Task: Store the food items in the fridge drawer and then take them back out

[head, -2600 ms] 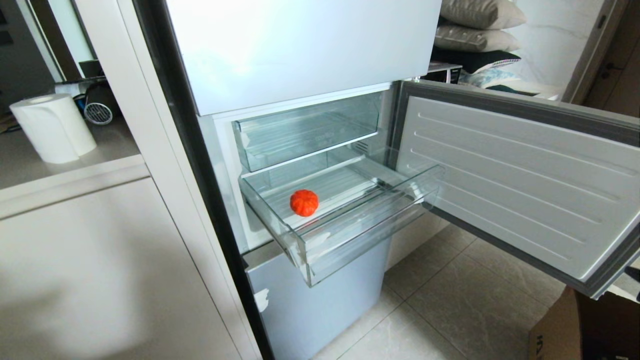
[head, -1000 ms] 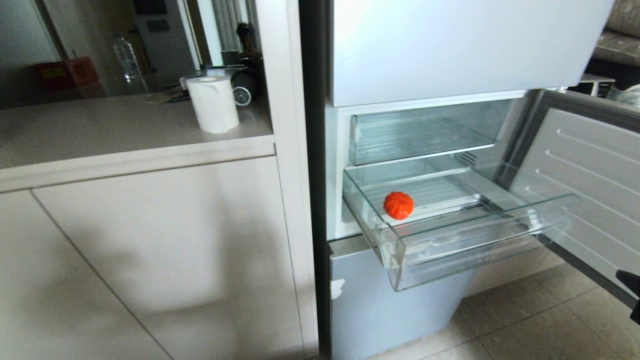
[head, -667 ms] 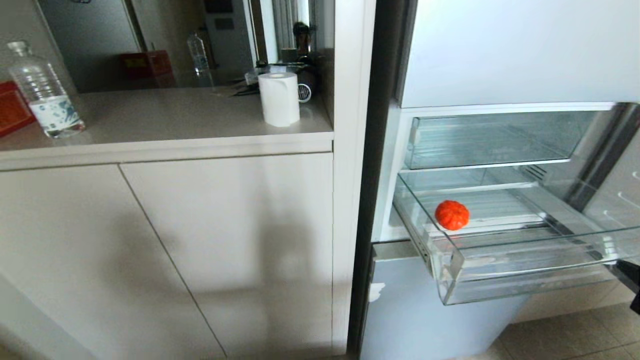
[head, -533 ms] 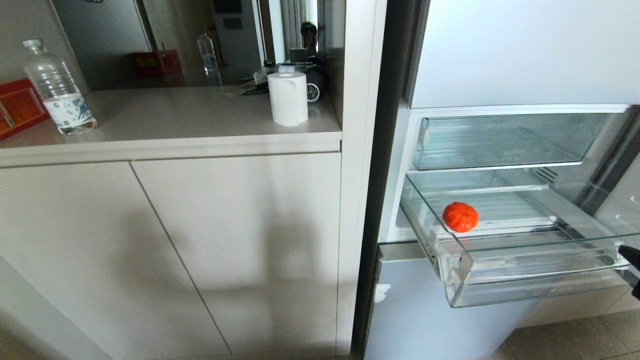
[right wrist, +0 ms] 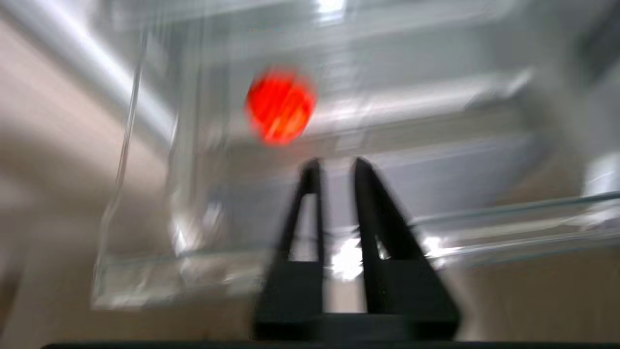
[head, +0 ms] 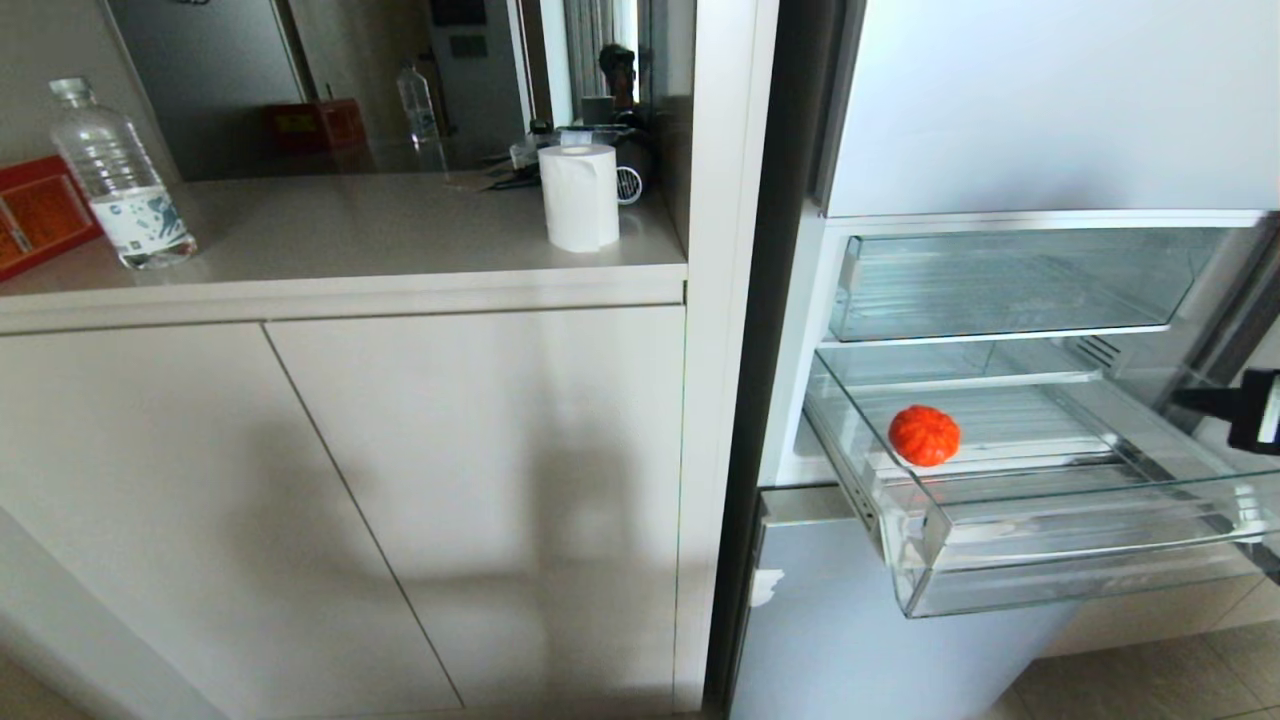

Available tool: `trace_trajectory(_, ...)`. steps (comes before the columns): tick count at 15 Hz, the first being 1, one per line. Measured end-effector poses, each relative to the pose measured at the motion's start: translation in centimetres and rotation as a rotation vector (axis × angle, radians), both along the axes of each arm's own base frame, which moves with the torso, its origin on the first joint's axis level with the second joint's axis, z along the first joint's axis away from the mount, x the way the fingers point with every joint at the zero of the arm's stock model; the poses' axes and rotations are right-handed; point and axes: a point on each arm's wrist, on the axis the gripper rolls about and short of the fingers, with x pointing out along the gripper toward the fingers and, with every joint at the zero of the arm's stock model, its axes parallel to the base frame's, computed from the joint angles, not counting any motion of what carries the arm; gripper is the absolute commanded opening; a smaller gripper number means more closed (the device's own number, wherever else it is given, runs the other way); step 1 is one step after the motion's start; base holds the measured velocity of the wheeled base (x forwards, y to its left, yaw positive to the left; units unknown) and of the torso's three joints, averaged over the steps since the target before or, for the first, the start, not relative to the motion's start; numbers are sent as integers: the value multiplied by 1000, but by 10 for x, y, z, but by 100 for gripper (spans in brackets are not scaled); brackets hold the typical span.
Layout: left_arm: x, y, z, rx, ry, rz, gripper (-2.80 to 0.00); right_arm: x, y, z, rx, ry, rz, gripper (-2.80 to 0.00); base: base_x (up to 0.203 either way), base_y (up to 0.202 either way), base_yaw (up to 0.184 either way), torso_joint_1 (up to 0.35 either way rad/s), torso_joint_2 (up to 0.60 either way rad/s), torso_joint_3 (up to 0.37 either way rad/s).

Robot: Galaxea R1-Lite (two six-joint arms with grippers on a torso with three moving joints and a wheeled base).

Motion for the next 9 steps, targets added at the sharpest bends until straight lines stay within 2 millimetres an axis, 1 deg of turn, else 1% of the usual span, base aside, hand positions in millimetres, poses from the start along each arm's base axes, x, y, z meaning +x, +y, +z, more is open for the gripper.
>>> trace_trajectory(2,0,0,0,0,0,0,-280,23,15,-9,4,132,48,0,0,0,0,0,0,0)
trace_trajectory(4,0,0,0,0,0,1,-280,47,28,-16,-11,182,75,0,0,0,0,0,0,0)
trace_trajectory(6,0,0,0,0,0,1,-280,71,37,-27,-14,222,97,0,0,0,0,0,0,0)
trace_trajectory(9,0,0,0,0,0,0,-280,107,46,-35,-14,203,124,0,0,0,0,0,0,0)
